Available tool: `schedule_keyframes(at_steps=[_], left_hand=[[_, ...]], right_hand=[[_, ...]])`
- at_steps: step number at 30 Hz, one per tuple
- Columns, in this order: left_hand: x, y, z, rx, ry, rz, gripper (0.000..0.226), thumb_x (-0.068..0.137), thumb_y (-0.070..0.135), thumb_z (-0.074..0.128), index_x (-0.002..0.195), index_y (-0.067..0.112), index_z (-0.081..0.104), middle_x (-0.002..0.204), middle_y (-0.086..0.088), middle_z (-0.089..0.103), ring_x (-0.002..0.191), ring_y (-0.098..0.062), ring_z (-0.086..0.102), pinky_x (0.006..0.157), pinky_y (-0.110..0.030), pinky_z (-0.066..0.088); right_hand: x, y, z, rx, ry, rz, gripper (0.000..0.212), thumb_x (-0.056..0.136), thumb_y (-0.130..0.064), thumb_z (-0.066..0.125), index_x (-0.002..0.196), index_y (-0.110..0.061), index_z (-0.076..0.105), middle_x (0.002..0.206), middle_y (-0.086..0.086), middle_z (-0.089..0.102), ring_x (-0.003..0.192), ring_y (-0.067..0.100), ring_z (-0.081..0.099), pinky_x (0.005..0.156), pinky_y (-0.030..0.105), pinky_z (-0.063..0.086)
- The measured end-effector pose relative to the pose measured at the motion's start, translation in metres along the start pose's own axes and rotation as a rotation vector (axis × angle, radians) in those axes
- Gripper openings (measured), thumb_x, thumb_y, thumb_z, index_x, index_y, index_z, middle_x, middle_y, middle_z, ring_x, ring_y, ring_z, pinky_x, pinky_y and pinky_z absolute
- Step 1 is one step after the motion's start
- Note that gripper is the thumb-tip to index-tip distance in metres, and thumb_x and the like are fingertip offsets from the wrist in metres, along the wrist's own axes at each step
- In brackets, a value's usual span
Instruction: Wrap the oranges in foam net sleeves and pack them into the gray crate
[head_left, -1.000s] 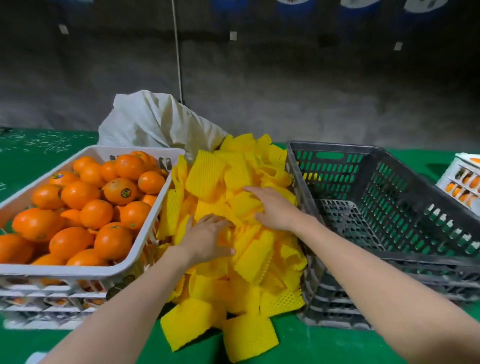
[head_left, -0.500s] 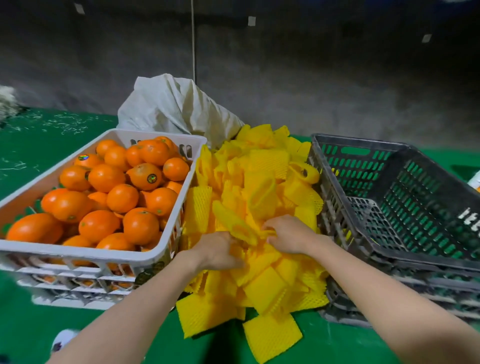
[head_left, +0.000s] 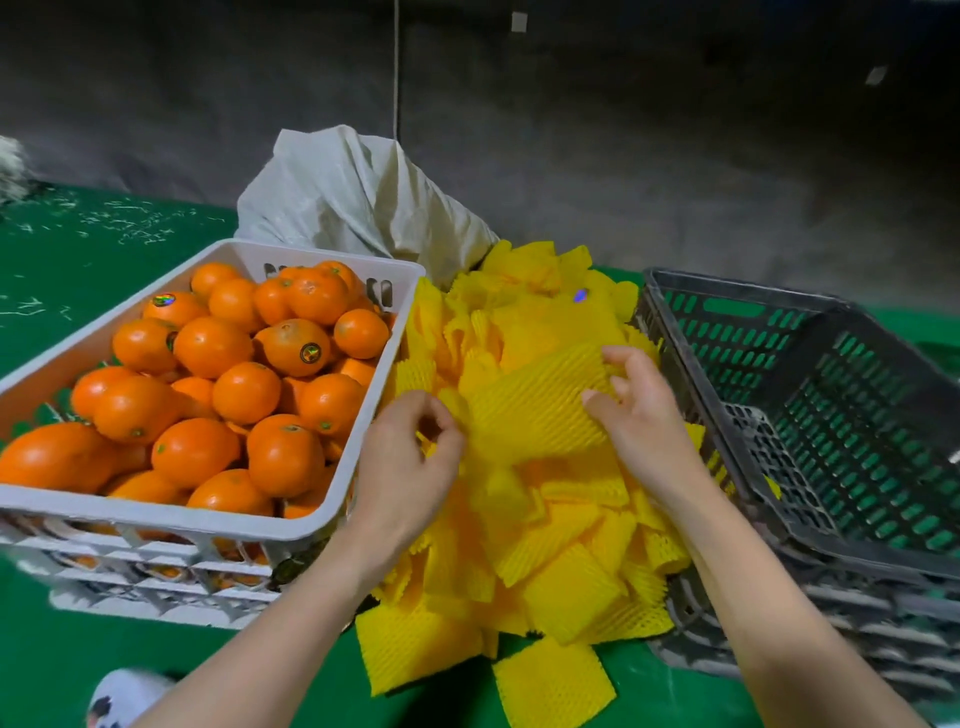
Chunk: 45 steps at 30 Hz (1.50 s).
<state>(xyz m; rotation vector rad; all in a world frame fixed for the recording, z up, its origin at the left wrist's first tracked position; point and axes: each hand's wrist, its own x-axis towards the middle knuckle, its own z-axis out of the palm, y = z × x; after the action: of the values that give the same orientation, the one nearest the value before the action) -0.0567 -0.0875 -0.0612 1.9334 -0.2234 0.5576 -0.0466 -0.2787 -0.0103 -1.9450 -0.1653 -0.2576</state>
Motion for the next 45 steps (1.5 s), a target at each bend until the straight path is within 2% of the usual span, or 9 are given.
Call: schedule_keyframes(at_steps=[2, 7, 10, 14, 24, 28, 32, 37, 45], left_hand=[[0.009, 0.005, -0.005, -0.122, 0.138, -0.029, 0.010, 0.084, 0.022, 0.053, 0.083, 0.015, 0.058, 0.084, 0.002, 0.058, 0.076, -0.006, 0.051, 0.064, -0.015, 0.038], [0.021, 0.012, 0.003, -0.408, -0.361, -0.322, 0.015, 0.085, 0.027, 0.065, 0.100, 0.023, 0.066, 0.101, 0.010, 0.067, 0.089, 0.007, 0.062, 0.079, -0.016, 0.051], [0.015, 0.006, 0.014, -0.196, -0.166, -0.263, 0.011, 0.085, 0.016, 0.069, 0.097, 0.015, 0.067, 0.094, 0.005, 0.069, 0.086, -0.008, 0.064, 0.077, -0.031, 0.051], [0.013, 0.002, 0.018, -0.036, -0.004, -0.214, 0.019, 0.085, 0.029, 0.070, 0.095, 0.015, 0.060, 0.071, 0.008, 0.052, 0.052, -0.003, 0.044, 0.049, -0.019, 0.031], [0.024, 0.004, 0.007, -0.129, 0.051, -0.378, 0.038, 0.091, 0.035, 0.060, 0.069, 0.020, 0.032, 0.065, 0.005, 0.029, 0.056, -0.012, 0.027, 0.055, -0.030, 0.023], [0.042, 0.002, -0.028, -0.200, -0.059, -0.315, 0.049, 0.085, 0.058, 0.049, 0.081, 0.009, 0.057, 0.076, -0.003, 0.054, 0.072, -0.017, 0.050, 0.067, -0.035, 0.037], [0.079, -0.046, -0.074, 0.469, -0.163, -0.417, 0.042, 0.089, 0.043, 0.060, 0.117, 0.012, 0.054, 0.119, -0.011, 0.057, 0.109, -0.029, 0.054, 0.090, -0.043, 0.046], [0.089, -0.076, -0.085, 0.705, -0.451, -0.522, 0.048, 0.080, 0.061, 0.062, 0.092, 0.016, 0.050, 0.092, -0.007, 0.056, 0.081, -0.019, 0.052, 0.073, -0.035, 0.046], [0.070, -0.071, -0.095, 0.028, -0.179, -0.285, 0.064, 0.069, 0.019, 0.083, 0.125, 0.031, 0.055, 0.130, 0.006, 0.051, 0.117, -0.017, 0.051, 0.080, -0.024, 0.046]], right_hand=[[0.003, 0.006, 0.010, 0.089, -0.094, 0.025, 0.029, 0.092, 0.004, 0.049, 0.092, -0.025, 0.049, 0.094, -0.020, 0.052, 0.081, -0.023, 0.050, 0.064, -0.002, 0.039], [0.006, 0.018, 0.033, 0.073, -0.181, 0.017, 0.031, 0.091, 0.005, 0.050, 0.096, -0.025, 0.054, 0.095, -0.011, 0.060, 0.086, -0.010, 0.056, 0.076, 0.007, 0.043], [0.006, 0.027, 0.042, -0.247, -0.003, -0.138, 0.031, 0.087, -0.007, 0.062, 0.117, -0.016, 0.058, 0.110, 0.003, 0.061, 0.102, 0.016, 0.056, 0.089, 0.025, 0.042], [0.005, 0.025, 0.051, -0.401, 0.235, -0.382, 0.028, 0.073, -0.012, 0.078, 0.097, -0.001, 0.068, 0.096, 0.015, 0.063, 0.093, 0.031, 0.060, 0.082, 0.024, 0.039], [0.023, 0.003, 0.078, -0.455, 0.374, -0.760, 0.016, 0.072, -0.010, 0.073, 0.067, -0.002, 0.060, 0.075, 0.012, 0.060, 0.075, 0.029, 0.057, 0.069, 0.037, 0.042], [0.038, 0.003, 0.080, -0.141, 0.207, -0.417, 0.010, 0.079, -0.013, 0.059, 0.080, -0.014, 0.049, 0.076, -0.005, 0.050, 0.075, 0.008, 0.048, 0.069, 0.026, 0.038], [0.049, 0.009, 0.066, 0.154, 0.077, -0.158, 0.029, 0.088, 0.003, 0.054, 0.077, -0.022, 0.042, 0.060, -0.005, 0.031, 0.042, 0.001, 0.028, 0.042, 0.017, 0.022], [0.050, 0.012, 0.062, 0.308, 0.026, 0.022, 0.025, 0.090, 0.003, 0.049, 0.083, -0.021, 0.049, 0.074, 0.009, 0.045, 0.067, 0.019, 0.038, 0.062, 0.030, 0.032], [0.042, 0.005, 0.057, 0.578, -0.071, 0.070, 0.021, 0.093, 0.002, 0.044, 0.086, -0.013, 0.057, 0.071, -0.003, 0.063, 0.064, 0.005, 0.058, 0.064, 0.020, 0.046]])
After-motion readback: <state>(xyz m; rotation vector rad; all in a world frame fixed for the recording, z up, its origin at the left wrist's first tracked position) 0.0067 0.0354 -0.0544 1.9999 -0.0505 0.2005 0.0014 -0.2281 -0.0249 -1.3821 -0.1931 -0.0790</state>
